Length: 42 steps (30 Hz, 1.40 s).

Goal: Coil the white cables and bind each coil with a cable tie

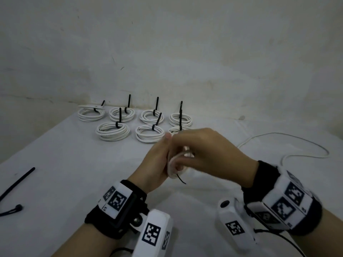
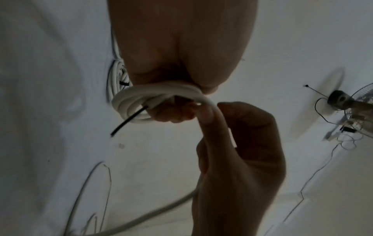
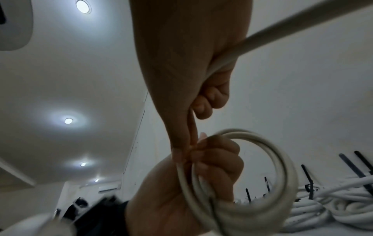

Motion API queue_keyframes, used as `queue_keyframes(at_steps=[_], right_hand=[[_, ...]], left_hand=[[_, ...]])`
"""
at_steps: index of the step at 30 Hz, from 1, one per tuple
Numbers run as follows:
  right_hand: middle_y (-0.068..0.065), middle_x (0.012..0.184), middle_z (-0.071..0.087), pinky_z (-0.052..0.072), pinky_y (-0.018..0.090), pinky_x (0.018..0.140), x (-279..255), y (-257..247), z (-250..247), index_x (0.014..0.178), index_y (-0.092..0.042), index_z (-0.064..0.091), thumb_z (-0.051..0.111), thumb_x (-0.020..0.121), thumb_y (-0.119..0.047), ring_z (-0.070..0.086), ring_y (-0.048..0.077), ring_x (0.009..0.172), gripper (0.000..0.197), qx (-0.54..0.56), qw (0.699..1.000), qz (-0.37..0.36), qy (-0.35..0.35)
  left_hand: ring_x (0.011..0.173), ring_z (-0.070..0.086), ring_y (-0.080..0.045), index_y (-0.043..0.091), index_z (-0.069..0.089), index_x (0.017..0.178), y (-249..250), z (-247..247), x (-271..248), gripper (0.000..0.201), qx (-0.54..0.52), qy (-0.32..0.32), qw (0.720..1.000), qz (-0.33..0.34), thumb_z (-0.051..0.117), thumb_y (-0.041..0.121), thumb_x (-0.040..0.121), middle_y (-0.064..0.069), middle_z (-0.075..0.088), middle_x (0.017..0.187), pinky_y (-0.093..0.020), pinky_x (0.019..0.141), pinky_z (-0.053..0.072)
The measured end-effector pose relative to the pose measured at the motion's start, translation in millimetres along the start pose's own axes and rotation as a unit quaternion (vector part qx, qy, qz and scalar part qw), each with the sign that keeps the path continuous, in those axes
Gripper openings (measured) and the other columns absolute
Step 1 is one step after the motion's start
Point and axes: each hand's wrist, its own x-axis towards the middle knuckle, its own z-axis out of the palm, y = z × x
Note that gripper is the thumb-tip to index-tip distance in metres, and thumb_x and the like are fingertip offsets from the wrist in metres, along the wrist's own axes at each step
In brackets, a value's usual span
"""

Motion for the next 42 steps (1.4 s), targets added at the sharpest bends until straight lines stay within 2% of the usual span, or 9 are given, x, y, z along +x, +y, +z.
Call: queue_keyframes(at_steps=[5, 13, 16, 18, 20, 24, 29, 35, 42], right_hand=[[-0.009, 0.071, 0.059, 0.035, 0.007, 0.057, 8, 24, -12, 0.082, -0.012, 0.067, 0.076, 0.079, -0.014, 0.051, -0.005, 0.061, 0.010, 0.085, 0.989, 0.072, 0.101], [-0.022, 0.083, 0.049, 0.035, 0.005, 0.068, 4, 40, 14, 0.117, -0.018, 0.063, 0.062, 0.091, -0.021, 0.049, -0.015, 0.077, 0.026, 0.082, 0.990, 0.095, 0.067], [-0.016, 0.080, 0.053, 0.041, 0.018, 0.064, 1, 40, 20, 0.115, -0.017, 0.053, 0.064, 0.089, -0.016, 0.051, 0.000, 0.072, 0.028, 0.038, 0.993, 0.109, 0.024], [0.000, 0.077, 0.056, 0.047, 0.035, 0.063, 3, 38, 19, 0.107, -0.013, 0.051, 0.055, 0.091, -0.008, 0.053, 0.012, 0.068, 0.017, 0.039, 0.992, 0.120, 0.016], [0.001, 0.080, 0.059, 0.051, 0.029, 0.062, 4, 37, 16, 0.104, -0.013, 0.050, 0.046, 0.091, 0.001, 0.063, 0.012, 0.067, 0.020, 0.083, 0.988, 0.127, 0.005], [-0.011, 0.086, 0.061, 0.045, 0.010, 0.065, 4, 39, 10, 0.113, -0.011, 0.056, 0.047, 0.093, 0.003, 0.060, -0.003, 0.071, 0.026, 0.085, 0.988, 0.124, -0.021], [0.002, 0.093, 0.066, 0.045, 0.017, 0.068, 3, 41, 10, 0.114, -0.008, 0.060, 0.048, 0.094, -0.001, 0.060, 0.014, 0.080, 0.024, 0.066, 0.990, 0.122, -0.024], [-0.002, 0.082, 0.063, 0.042, 0.011, 0.059, 0, 38, 12, 0.113, -0.012, 0.062, 0.046, 0.094, -0.003, 0.054, -0.001, 0.064, 0.027, 0.065, 0.986, 0.149, -0.019], [-0.003, 0.078, 0.062, 0.047, 0.017, 0.048, -1, 34, 14, 0.103, -0.016, 0.061, 0.053, 0.095, -0.014, 0.057, 0.005, 0.054, 0.011, 0.087, 0.983, 0.163, -0.014]], left_hand=[[0.032, 0.024, -0.003, 0.014, 0.038, 0.073, 7, 1, -2, 0.039, -0.085, -0.070, 0.993, -0.049, 0.025, 0.039, 0.099, 0.004, 0.033, 0.049, -0.015, 0.036, 0.023], [0.027, 0.026, -0.001, 0.015, 0.047, 0.062, 10, -9, 0, 0.047, -0.237, -0.065, 0.968, -0.044, 0.027, 0.041, 0.096, 0.006, 0.030, 0.042, -0.018, 0.038, 0.016], [0.028, 0.026, -0.001, 0.016, 0.048, 0.061, 11, -8, 0, 0.049, -0.236, -0.069, 0.969, -0.035, 0.032, 0.048, 0.093, 0.006, 0.030, 0.042, -0.017, 0.036, 0.022], [0.031, 0.027, -0.002, 0.016, 0.048, 0.065, 13, -9, -1, 0.042, -0.212, -0.082, 0.973, -0.024, 0.049, 0.052, 0.086, 0.007, 0.030, 0.043, -0.016, 0.037, 0.028], [0.036, 0.030, -0.003, 0.014, 0.048, 0.072, 14, -9, -1, 0.032, -0.155, -0.056, 0.986, -0.016, 0.069, 0.038, 0.079, 0.007, 0.030, 0.048, -0.016, 0.040, 0.033], [0.043, 0.039, -0.006, 0.006, 0.060, 0.084, 18, -9, 1, 0.009, -0.039, 0.028, 0.999, -0.002, 0.060, 0.015, 0.084, 0.004, 0.034, 0.054, -0.019, 0.045, 0.041], [0.045, 0.047, -0.007, 0.005, 0.060, 0.104, 14, -10, 0, 0.018, 0.104, 0.057, 0.993, 0.030, 0.053, 0.017, 0.093, 0.005, 0.044, 0.052, -0.023, 0.052, 0.051], [0.054, 0.063, -0.017, 0.008, 0.057, 0.100, 19, -12, -4, 0.019, 0.200, 0.084, 0.971, 0.097, 0.067, 0.003, 0.084, -0.006, 0.064, 0.087, -0.031, 0.053, 0.055], [0.058, 0.070, -0.024, -0.003, 0.069, 0.081, 19, -13, -4, 0.014, 0.242, 0.151, 0.944, 0.163, 0.070, 0.011, 0.083, -0.021, 0.067, 0.083, -0.029, 0.048, 0.053]])
